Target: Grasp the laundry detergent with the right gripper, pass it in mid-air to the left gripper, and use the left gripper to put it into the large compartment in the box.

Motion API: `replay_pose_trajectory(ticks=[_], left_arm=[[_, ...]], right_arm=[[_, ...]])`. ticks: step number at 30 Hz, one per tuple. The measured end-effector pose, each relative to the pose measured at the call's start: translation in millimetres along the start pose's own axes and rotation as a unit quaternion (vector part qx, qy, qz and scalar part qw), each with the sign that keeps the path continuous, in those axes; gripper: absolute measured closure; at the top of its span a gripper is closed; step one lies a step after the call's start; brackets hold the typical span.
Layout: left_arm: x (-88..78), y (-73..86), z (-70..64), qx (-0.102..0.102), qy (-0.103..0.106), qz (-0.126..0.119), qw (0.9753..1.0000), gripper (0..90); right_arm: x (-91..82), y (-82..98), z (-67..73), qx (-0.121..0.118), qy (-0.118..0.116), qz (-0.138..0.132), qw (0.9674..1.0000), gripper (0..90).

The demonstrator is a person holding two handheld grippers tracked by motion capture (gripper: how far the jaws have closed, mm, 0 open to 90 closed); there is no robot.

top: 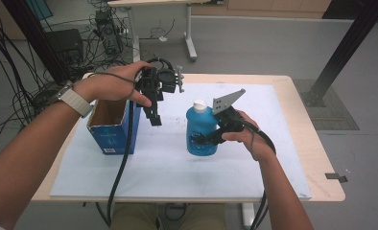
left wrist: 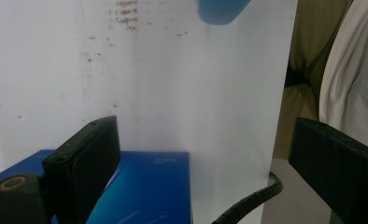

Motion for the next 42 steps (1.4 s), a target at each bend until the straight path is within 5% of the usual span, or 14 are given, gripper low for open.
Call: replay_pose_trajectory(ticks=[42], left_arm=[[-16.8, -25.9, -1.2, 0.014, -0.003, -0.006, 0.9999, 6.5]], right_arm=[[39.5, -16.7, 4.7, -0.017, -0.017, 0.03, 0.9993, 43.1]])
Point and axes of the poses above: each handheld gripper's, and its own axes: x roughly forward along the jaws, y roughly out of its underside, z roughly to its left, the point moved 5 cm from there along x, roughly forward along the jaws, and after that the axes turned 15 degrees about x, right-handed, at the moved point
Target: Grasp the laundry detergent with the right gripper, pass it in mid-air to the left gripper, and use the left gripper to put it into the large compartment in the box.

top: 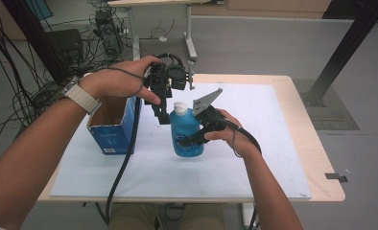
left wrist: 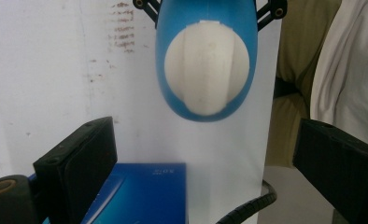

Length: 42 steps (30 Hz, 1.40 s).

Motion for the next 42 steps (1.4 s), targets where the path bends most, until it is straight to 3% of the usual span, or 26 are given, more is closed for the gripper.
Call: replay_pose_trajectory(ticks=[42], left_arm=[[3.9, -23.4, 9.7, 0.019, -0.001, -0.008, 0.9998, 6.5]], right_arm=[[3.8, -2.8, 4.0, 0.0, -0.006, 0.0, 1.0, 43.2]])
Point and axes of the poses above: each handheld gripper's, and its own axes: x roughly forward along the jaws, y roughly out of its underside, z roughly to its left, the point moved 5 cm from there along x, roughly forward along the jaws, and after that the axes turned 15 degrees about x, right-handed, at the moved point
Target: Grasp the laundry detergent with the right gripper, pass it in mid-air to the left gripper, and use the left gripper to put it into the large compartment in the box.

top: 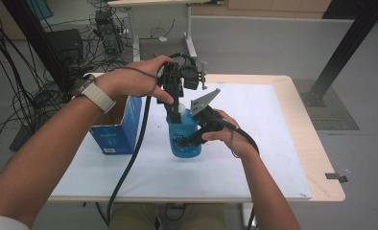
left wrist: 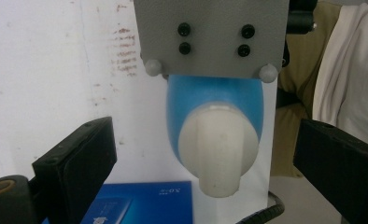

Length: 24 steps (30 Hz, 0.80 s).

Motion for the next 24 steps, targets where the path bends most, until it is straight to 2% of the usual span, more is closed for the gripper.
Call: replay_pose_trajectory(ticks=[24], left_arm=[[0.8, -0.4, 0.2, 0.001, 0.0, -0.006, 1.0, 7.0]], right_arm=[[-1.5, 0.5, 0.9, 0.002, 0.0, -0.002, 1.0, 43.2]])
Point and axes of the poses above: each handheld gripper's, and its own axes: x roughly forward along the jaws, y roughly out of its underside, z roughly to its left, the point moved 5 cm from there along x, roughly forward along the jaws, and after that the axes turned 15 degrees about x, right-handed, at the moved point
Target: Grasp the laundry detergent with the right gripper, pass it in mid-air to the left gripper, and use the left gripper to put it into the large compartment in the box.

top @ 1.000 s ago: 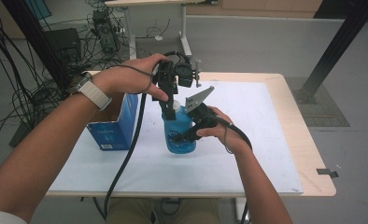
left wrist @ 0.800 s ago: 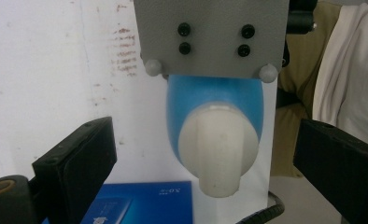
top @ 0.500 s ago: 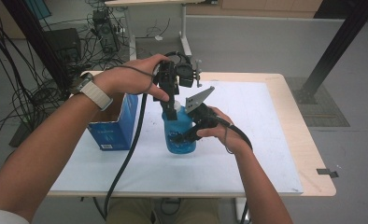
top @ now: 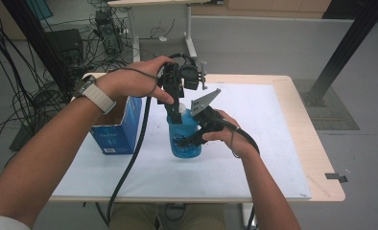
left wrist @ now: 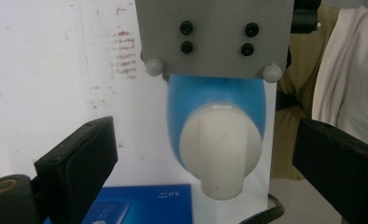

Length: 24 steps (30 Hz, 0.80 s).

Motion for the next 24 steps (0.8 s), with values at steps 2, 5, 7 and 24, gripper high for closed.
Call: replay_pose_trajectory(ticks=[2, 5, 7, 24], left_arm=[[0.4, -0.3, -0.4, -0.001, 0.001, -0.002, 1.0, 7.0], [0.4, -0.4, -0.4, 0.0, 0.0, -0.003, 1.0, 7.0], [0.2, 0.2, -0.3, 0.001, 0.001, -0.002, 1.0, 7.0], [1.4, 2.4, -0.3, -0.002, 0.001, -0.002, 1.0, 7.0]], right_arm=[[-0.1, 0.1, -0.1, 0.001, 0.0, -0.001, 1.0, 43.2], [-0.5, -0.2, -0.7, 0.0, 0.002, -0.003, 1.0, 43.2], [-0.9, -0.1, -0.6, 0.002, 0.0, -0.003, 1.0, 43.2], [0.0, -0.1, -1.7, 0.0, 0.002, -0.001, 1.0, 43.2]])
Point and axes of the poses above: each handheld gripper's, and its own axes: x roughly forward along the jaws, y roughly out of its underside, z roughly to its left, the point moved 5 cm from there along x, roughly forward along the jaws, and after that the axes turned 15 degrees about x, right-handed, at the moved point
